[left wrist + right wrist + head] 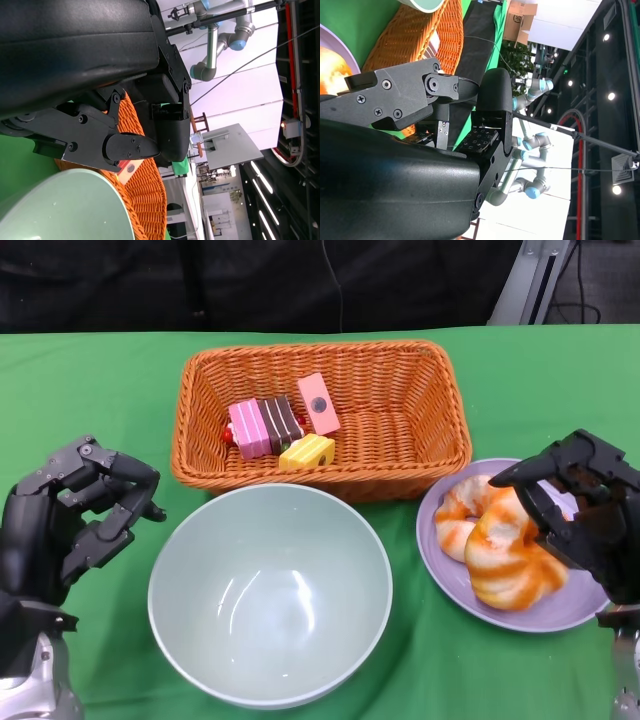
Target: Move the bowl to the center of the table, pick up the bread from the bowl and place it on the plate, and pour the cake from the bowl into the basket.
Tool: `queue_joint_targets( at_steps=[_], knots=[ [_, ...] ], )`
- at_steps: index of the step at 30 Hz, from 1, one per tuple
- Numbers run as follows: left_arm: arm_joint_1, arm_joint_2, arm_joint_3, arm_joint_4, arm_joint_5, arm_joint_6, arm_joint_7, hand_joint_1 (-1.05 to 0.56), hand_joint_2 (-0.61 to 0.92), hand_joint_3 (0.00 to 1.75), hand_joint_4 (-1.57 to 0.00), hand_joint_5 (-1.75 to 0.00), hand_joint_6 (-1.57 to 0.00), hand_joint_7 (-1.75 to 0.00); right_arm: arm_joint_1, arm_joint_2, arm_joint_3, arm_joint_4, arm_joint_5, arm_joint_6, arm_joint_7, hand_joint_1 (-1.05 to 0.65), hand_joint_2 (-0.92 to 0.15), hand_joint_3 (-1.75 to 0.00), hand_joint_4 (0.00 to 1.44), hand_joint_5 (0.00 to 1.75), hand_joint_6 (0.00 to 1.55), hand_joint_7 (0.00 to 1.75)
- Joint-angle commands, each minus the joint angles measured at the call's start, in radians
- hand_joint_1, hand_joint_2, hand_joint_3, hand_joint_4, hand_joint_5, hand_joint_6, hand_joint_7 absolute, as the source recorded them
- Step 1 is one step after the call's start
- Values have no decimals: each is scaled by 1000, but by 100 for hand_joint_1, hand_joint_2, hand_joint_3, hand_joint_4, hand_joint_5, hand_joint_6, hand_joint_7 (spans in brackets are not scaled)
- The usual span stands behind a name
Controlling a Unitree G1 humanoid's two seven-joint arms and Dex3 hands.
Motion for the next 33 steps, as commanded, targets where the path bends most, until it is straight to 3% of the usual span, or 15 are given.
queue_joint_targets(
  at_steps=[1, 9, 15, 33],
  knots=[
    [21, 7, 8, -22, -5, -2, 0, -10, 92, 32, -84, -143, -85, -118, 14, 0, -19, -17, 5, -1, -3, -8, -92, -45, 71, 130, 69, 113],
    [46, -2, 15, -64, -28, 7, -12, -15, 92, 34, -83, -142, -83, -117, 26, 8, -28, -61, -5, 29, -34, -7, -92, -46, 72, 131, 70, 114],
    [53, -4, 11, -103, -33, 22, -11, -8, 92, 35, -83, -142, -84, -116, 41, 7, -26, -128, 27, 97, -15, -8, -92, -44, 72, 133, 70, 112],
    [72, -15, 7, -191, -50, 78, -13, -9, 92, 33, -83, -141, -86, -114, 71, 15, -31, -239, 61, 208, 2, -10, -92, -42, 73, 132, 73, 106]
  ],
)
